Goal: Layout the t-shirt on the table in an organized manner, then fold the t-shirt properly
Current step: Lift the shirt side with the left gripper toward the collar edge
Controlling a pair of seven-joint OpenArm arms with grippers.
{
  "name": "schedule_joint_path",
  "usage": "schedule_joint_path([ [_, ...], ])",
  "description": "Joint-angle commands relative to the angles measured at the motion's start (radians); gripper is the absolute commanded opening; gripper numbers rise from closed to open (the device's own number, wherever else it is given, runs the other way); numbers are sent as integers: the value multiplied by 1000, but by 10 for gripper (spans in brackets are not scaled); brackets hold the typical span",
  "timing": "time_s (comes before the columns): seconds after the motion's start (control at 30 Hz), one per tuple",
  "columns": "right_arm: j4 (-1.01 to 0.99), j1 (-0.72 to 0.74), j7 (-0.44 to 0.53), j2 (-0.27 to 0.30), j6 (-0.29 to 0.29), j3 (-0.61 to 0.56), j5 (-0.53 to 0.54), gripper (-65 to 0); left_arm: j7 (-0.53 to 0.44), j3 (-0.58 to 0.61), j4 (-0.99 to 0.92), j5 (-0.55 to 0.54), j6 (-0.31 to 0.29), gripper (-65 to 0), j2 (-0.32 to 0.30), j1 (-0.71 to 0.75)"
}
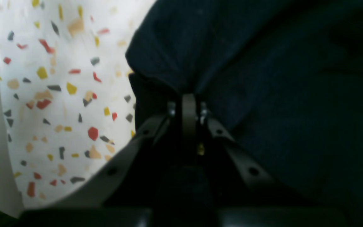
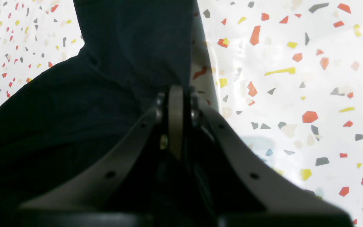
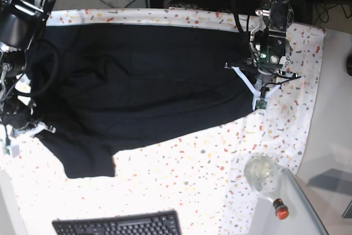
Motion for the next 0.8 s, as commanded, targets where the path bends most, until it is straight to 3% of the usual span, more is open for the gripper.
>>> schedule_joint_path([
  [0.0, 19, 26, 19, 13, 9, 2, 14, -650, -9, -4, 16, 5, 5, -650, -6, -5],
  [0.17, 19, 26, 19, 13, 9, 2, 14, -650, 63, -5, 16, 4, 5, -650, -6, -5],
  [0.2, 19, 26, 19, 13, 9, 2, 14, -650, 70, -5, 19, 4, 5, -602, -6, -5],
  [0.37, 19, 25, 19, 13, 9, 2, 14, -650, 80, -8, 26, 4, 5, -178, -12, -4],
  [0.47, 19, 25, 19, 13, 9, 2, 14, -650, 81, -8, 38, 4, 5, -39, -12, -1],
  [0.67, 19, 23, 19, 13, 9, 2, 14, -650, 81, -142, 299, -13, 4, -72, 16, 79],
  [0.77, 19, 23, 19, 13, 9, 2, 14, -650, 77, -258, 331, -143, 1, -72, 12, 79],
])
